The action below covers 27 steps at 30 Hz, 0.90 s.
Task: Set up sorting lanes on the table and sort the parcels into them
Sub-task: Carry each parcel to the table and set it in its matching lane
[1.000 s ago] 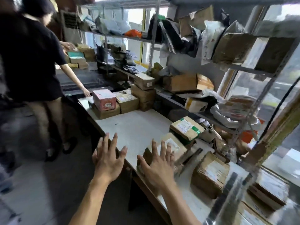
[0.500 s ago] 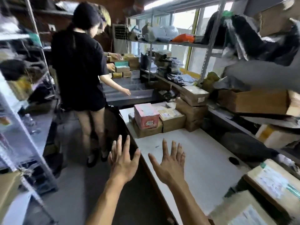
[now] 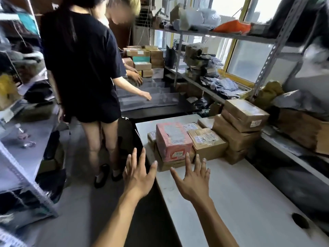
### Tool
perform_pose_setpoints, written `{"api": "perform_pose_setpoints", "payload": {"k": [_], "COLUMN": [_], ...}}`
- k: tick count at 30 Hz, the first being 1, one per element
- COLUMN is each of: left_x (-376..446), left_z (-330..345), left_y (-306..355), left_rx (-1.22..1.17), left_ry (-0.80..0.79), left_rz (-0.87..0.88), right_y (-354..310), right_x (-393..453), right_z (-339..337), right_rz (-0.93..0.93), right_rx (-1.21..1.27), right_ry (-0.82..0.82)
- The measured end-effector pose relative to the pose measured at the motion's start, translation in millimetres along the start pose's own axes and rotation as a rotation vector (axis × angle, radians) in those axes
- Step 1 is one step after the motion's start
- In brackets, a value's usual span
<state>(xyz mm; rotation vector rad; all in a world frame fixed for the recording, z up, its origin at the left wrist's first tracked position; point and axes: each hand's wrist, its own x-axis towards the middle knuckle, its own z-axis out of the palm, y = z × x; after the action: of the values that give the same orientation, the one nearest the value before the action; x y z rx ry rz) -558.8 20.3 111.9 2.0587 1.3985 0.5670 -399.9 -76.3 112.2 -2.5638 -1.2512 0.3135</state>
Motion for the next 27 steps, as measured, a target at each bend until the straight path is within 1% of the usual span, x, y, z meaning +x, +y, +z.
{"api": "perform_pose_setpoints", "payload": {"k": [3, 7, 10, 12, 14, 15, 16, 18, 19, 21, 22, 23, 27], "left_x": [51.3, 111.3, 146.3, 168.5, 192.2, 203.2, 213.3, 236.2, 248.3, 263.9, 269.2, 273.7, 295.2], "left_z": [6.0, 17.9, 32.0, 42.7, 53.0, 57.2, 62.9, 78.8, 90.1, 97.1, 97.2, 96.8, 103.7], "left_y": [-5.3, -5.1, 0.3, 4.7, 8.7, 10.5, 11.3, 10.2, 7.0, 10.0, 17.4, 26.7, 39.7], "left_rx": [-0.034, -0.126, -0.244, -0.367, -0.481, -0.525, -0.559, -0.633, -0.694, -0.802, -0.811, -0.788, -0.801], "left_ry": [-0.051, -0.146, -0.227, -0.274, -0.291, -0.298, -0.314, -0.374, -0.414, -0.470, -0.464, -0.473, -0.511], "left_rz": [-0.004, -0.004, -0.075, -0.131, -0.191, -0.239, -0.294, -0.395, -0.444, -0.520, -0.531, -0.527, -0.507], "right_y": [-10.4, -17.6, -12.8, -2.5, 8.2, 12.5, 15.5, 23.0, 27.6, 34.7, 37.6, 41.2, 42.6], "right_x": [41.0, 88.2, 122.1, 153.5, 192.3, 210.9, 227.2, 261.2, 275.2, 294.1, 301.8, 308.0, 318.6], "right_z": [8.2, 7.6, 5.9, 3.4, -0.4, -1.7, -4.6, -6.3, -6.1, -3.4, -1.7, 2.5, 23.8], "right_rz": [0.025, 0.077, 0.137, 0.175, 0.172, 0.174, 0.201, 0.229, 0.205, 0.176, 0.168, 0.170, 0.187], "right_rx": [-0.002, 0.026, 0.105, 0.183, 0.215, 0.275, 0.385, 0.713, 0.851, 1.066, 1.126, 1.163, 1.322], "right_ry": [-0.020, -0.002, -0.005, 0.003, -0.015, -0.026, -0.033, -0.065, -0.108, -0.255, -0.337, -0.382, -0.522]}}
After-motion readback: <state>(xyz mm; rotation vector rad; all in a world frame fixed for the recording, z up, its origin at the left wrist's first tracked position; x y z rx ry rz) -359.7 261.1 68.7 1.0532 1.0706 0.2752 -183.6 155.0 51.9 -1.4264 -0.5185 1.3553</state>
